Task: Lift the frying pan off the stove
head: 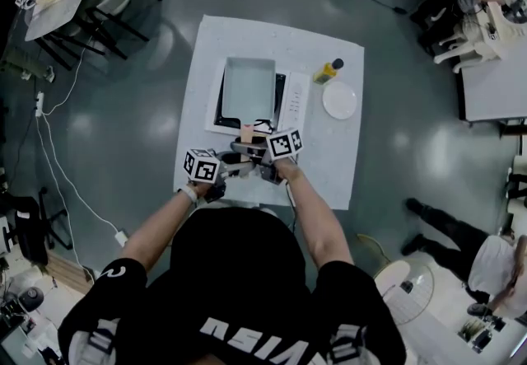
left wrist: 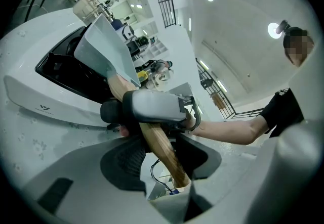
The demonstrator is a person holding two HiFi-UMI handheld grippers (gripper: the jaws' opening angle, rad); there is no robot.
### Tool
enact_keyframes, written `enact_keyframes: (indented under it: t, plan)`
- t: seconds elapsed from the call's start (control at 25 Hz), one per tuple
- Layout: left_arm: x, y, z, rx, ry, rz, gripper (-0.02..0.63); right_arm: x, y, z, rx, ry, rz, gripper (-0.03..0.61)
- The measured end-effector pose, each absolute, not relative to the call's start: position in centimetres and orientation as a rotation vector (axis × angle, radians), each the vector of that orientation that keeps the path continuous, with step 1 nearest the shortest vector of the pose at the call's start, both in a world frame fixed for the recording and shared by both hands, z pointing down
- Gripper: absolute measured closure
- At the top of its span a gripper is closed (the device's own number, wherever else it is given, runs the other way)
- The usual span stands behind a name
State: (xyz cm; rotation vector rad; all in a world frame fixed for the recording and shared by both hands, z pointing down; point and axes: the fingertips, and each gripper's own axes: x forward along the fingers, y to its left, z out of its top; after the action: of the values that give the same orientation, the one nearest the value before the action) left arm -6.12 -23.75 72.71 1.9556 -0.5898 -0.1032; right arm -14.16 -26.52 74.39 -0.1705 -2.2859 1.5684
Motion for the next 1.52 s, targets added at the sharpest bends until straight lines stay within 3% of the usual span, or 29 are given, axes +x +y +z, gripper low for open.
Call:
enact_keyframes:
  t: [0.88, 1.52]
  plan:
    - [-6.2, -23.8, 70.8, 2.053, -0.627, -0.046, 0.425, -14.2, -26.8, 72.2, -0.185, -2.375, 1.555, 0.42]
    - [-5.7, -24.7, 62.7, 2.267, -0.666, -0.067, 0.425, -13.9, -27.8, 62.6, -0.181, -2.605, 1.344, 0.419]
